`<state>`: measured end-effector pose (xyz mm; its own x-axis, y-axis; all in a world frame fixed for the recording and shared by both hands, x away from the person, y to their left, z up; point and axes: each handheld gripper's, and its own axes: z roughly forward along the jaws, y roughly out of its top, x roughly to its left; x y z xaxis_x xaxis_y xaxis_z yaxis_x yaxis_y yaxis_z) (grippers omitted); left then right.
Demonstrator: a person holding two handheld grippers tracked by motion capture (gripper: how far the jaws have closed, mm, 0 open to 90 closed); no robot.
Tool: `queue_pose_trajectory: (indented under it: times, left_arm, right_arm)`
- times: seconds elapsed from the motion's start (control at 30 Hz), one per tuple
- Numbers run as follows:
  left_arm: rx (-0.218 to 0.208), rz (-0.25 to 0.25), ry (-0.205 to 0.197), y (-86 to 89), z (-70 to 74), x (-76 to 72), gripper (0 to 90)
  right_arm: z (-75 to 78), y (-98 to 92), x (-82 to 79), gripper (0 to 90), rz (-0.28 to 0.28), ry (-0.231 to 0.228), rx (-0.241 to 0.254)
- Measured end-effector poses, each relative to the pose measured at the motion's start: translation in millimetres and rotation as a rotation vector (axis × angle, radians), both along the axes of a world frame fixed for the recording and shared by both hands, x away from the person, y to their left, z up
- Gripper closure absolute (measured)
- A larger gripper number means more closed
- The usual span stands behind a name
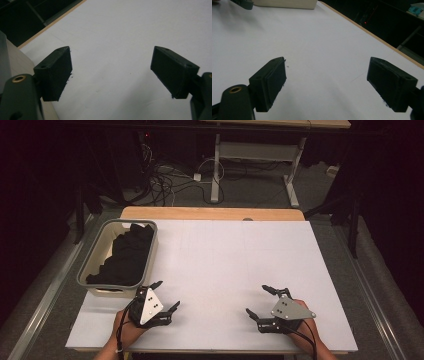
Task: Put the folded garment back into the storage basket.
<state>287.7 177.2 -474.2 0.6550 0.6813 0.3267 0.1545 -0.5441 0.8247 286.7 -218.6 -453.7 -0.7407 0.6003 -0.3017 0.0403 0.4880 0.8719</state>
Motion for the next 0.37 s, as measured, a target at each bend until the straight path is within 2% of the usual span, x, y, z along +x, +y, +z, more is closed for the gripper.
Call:
queue_pose_trajectory:
  times: [0.37]
  left_arm:
    - [0.002, 0.003, 0.004, -1.3, 0.5, 4.0, 16.9]
  right_arm:
    - [0.0, -3.0, 2.5, 16.2, -0.014, 0.003, 0.004]
